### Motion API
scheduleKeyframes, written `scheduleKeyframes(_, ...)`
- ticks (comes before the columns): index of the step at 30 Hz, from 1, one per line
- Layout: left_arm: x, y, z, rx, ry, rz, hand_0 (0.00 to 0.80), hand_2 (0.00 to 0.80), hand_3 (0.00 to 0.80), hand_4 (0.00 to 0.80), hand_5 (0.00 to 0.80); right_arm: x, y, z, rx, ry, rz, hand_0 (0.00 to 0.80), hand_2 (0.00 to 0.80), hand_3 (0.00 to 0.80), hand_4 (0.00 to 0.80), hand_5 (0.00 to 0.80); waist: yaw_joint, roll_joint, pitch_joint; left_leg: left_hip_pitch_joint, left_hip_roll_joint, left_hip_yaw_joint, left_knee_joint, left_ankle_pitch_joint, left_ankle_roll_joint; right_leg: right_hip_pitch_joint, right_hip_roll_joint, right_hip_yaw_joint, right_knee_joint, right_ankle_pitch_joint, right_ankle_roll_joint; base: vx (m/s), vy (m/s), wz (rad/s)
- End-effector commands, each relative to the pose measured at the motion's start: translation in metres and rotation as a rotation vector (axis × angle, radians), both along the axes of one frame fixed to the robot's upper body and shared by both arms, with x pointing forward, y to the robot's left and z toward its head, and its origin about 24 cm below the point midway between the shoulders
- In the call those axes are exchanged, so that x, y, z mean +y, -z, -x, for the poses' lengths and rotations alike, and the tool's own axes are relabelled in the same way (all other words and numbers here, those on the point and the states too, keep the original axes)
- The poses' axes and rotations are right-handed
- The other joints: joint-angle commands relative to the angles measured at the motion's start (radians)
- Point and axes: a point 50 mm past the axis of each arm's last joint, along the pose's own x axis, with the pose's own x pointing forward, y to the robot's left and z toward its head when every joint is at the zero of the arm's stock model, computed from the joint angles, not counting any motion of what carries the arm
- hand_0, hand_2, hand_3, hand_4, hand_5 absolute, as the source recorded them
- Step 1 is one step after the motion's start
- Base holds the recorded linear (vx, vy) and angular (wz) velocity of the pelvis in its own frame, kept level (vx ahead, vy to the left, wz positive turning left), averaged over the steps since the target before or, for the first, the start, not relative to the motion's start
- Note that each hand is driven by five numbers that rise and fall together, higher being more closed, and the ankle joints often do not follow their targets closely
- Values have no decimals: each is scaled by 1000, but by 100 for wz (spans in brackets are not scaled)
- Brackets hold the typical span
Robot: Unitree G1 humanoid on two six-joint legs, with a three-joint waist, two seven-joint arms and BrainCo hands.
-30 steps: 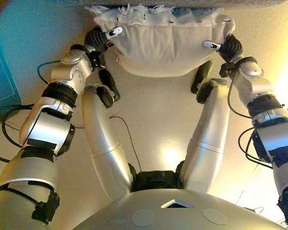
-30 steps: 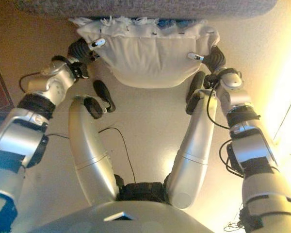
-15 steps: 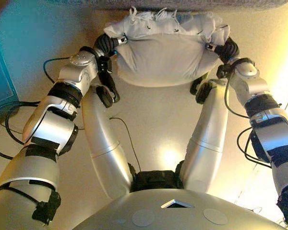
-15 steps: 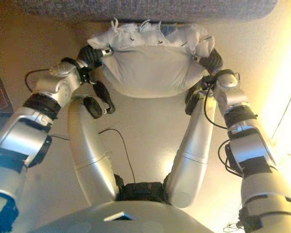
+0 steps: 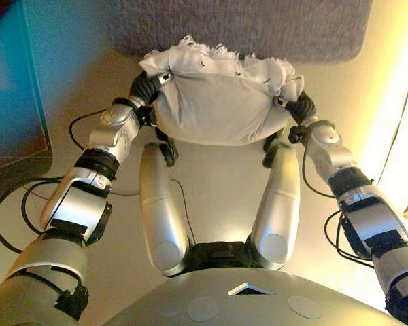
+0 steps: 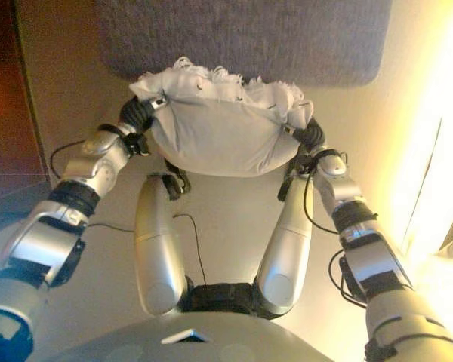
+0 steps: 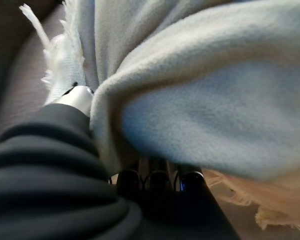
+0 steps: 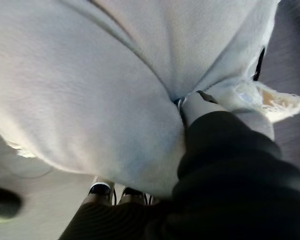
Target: Pick up the cushion and take it to the sofa
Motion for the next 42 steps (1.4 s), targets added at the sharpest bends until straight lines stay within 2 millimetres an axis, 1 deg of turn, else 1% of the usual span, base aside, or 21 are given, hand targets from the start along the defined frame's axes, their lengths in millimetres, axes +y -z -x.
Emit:
scheduleKeyframes(1,-39,-49,1,-283,98,161,800,800,800,800,800,30,-40,-2,-252,-66,-191,800,800,800,800,800,37,-6,-112,90,12,-7,-227,140,-52,51,-68,-15,-142,135,-2,116,-39,16)
scheduleKeyframes(3,-39,-50,10,-323,82,186,800,800,800,800,800,30,-38,8,-293,-41,-233,800,800,800,800,800,48,-13,-138,149,-1,-6,-278,149,-45,114,-57,-37,-179,132,-1,85,-52,11)
scheduleKeyframes(5,-38,-49,16,-349,62,163,800,800,800,800,800,30,-38,14,-323,-37,-227,800,800,800,800,800,54,-18,-153,185,-4,-5,-306,154,-42,153,-48,-49,-197,128,0,78,-48,4)
scheduleKeyframes(6,-39,-48,21,-363,59,139,800,800,800,800,800,29,-39,17,-331,-38,-233,800,800,800,800,800,57,-24,-172,232,-5,-6,-343,160,-37,195,-31,-52,-221,121,1,130,-69,-4)
scheduleKeyframes(8,-40,-50,27,-383,63,136,800,800,800,800,800,27,-42,20,-344,-27,-262,800,800,800,800,800,62,-32,-199,290,-6,-9,-390,171,-34,250,-14,-56,-254,113,3,156,-85,4)
scheduleKeyframes(11,-41,-48,32,-403,35,104,800,800,800,800,800,27,-45,23,-367,-2,-295,800,800,800,800,800,63,-41,-237,367,3,3,-453,191,-35,324,-1,-81,-298,112,4,141,-51,1)
scheduleKeyframes(12,-40,-44,34,-388,19,111,800,800,800,800,800,26,-44,25,-360,5,-298,800,800,800,800,800,64,-40,-259,415,15,12,-477,191,-38,370,12,-93,-314,103,6,134,-43,-4)
scheduleKeyframes(13,-39,-41,36,-383,12,126,800,800,800,800,800,25,-43,26,-358,11,-293,800,800,800,800,800,61,-41,-276,436,18,18,-499,202,-38,389,17,-100,-331,106,7,203,-61,-8)
scheduleKeyframes(16,-33,-24,46,-322,-17,151,800,800,800,800,800,25,-32,34,-307,21,-286,800,800,800,800,800,64,-38,-333,543,26,31,-561,212,-41,488,47,-112,-384,98,9,208,-66,-21)
scheduleKeyframes(19,-22,-5,56,-261,-48,163,800,800,800,800,800,30,-20,41,-237,-15,-270,800,800,800,800,800,61,-39,-392,618,21,18,-579,205,-36,547,77,-84,-416,86,5,257,-47,-24)
scheduleKeyframes(20,-18,2,59,-239,-66,170,800,800,800,800,800,32,-17,43,-210,-30,-264,800,800,800,800,800,61,-38,-408,641,19,7,-574,193,-34,565,87,-66,-422,79,4,307,-16,-33)
scheduleKeyframes(22,-9,15,66,-189,-115,202,800,800,800,800,800,39,-9,43,-156,-77,-253,800,800,800,800,800,71,-37,-434,682,-10,-56,-562,157,-25,602,105,-14,-439,68,-1,296,-1,-50)
scheduleKeyframes(24,4,23,75,-166,-165,210,800,800,800,800,800,47,-4,44,-111,-132,-239,800,800,800,800,800,100,-38,-452,719,-75,-179,-570,108,-5,628,119,57,-468,65,-1,222,-4,-73)
scheduleKeyframes(25,10,25,79,-159,-183,213,800,800,800,800,800,50,-3,44,-96,-152,-233,800,800,800,800,800,113,-37,-457,734,-98,-221,-583,95,3,635,125,82,-477,65,0,164,0,-97)
scheduleKeyframes(26,14,27,82,-155,-191,214,800,800,800,800,800,53,-2,44,-86,-163,-232,800,800,800,800,800,119,-35,-458,749,-103,-223,-594,93,8,642,130,94,-481,65,0,108,9,-116)
scheduleKeyframes(28,19,28,84,-145,-190,199,800,800,800,800,800,53,1,47,-72,-175,-243,800,800,800,800,800,112,-30,-463,760,-85,-179,-593,100,4,653,140,91,-471,55,-7,55,19,-96)
scheduleKeyframes(29,20,29,84,-136,-187,195,800,800,800,800,800,51,5,51,-62,-180,-251,800,800,800,800,800,110,-31,-468,759,-84,-176,-587,101,-1,661,138,86,-472,54,-7,51,-8,-47)
scheduleKeyframes(34,26,30,84,-126,-190,185,800,800,800,800,800,49,12,56,-31,-198,-276,800,800,800,800,800,102,-35,-483,780,-74,-155,-594,101,-7,680,128,73,-482,58,-1,39,-37,-3)
scheduleKeyframes(36,28,28,78,-124,-213,189,800,800,800,800,800,51,12,52,-34,-209,-315,800,800,800,800,800,89,-34,-492,796,-58,-118,-599,110,-14,692,132,53,-482,56,-6,32,-97,13)
scheduleKeyframes(38,29,28,76,-125,-227,186,800,800,800,800,800,53,10,51,-40,-216,-324,800,800,800,800,800,84,-32,-499,800,-45,-115,-603,125,-19,697,144,51,-479,47,-14,26,-119,21)
scheduleKeyframes(42,29,28,76,-126,-245,194,800,800,800,800,800,55,9,49,-19,-239,-330,800,800,800,800,800,86,-24,-508,807,-6,-138,-612,189,-42,716,188,40,-476,18,-45,27,-123,13)
